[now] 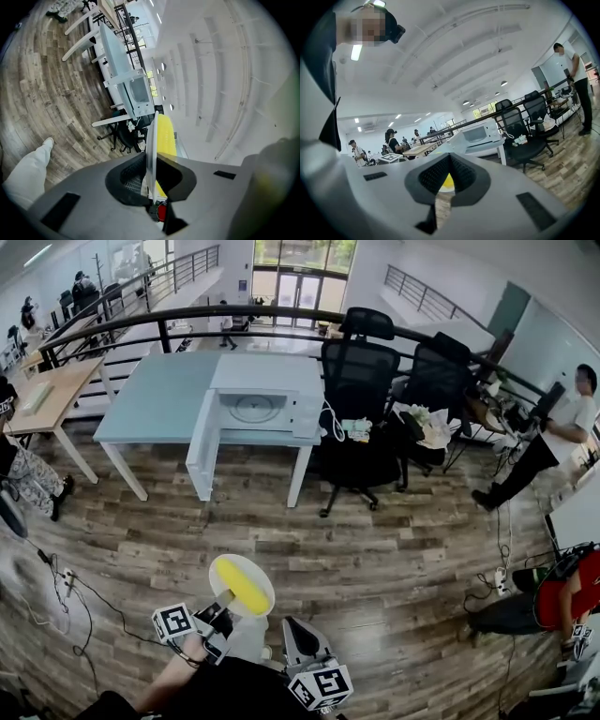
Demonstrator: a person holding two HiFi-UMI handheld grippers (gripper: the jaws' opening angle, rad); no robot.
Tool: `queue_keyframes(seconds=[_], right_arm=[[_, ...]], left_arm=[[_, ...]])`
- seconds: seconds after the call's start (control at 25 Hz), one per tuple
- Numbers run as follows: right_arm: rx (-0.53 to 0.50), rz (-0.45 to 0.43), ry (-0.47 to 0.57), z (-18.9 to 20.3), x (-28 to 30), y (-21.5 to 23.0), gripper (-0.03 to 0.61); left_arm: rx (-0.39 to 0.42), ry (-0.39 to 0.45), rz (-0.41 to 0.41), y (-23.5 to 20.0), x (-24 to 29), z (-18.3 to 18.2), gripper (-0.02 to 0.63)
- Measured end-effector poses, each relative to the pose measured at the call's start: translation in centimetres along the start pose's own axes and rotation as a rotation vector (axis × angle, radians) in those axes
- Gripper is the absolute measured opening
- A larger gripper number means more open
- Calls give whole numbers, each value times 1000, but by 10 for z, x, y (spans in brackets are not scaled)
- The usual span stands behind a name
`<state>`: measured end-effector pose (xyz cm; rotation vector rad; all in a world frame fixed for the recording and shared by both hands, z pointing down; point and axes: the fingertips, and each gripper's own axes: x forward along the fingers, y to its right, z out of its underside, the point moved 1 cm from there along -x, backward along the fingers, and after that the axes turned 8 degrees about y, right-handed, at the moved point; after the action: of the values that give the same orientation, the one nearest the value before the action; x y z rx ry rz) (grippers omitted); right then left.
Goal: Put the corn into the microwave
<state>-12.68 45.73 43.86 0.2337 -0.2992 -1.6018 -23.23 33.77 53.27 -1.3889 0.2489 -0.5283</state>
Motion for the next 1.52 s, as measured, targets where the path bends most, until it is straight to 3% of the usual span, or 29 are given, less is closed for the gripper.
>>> queue_keyframes(seconds=[1.0, 1.52], right_arm=[[55, 66, -31, -29, 112, 104, 8], [46, 97, 3, -49, 194, 146, 8]], left_arm=[[-29, 20, -19, 1, 142, -69, 32], [14, -11, 3, 7, 220, -127, 32]])
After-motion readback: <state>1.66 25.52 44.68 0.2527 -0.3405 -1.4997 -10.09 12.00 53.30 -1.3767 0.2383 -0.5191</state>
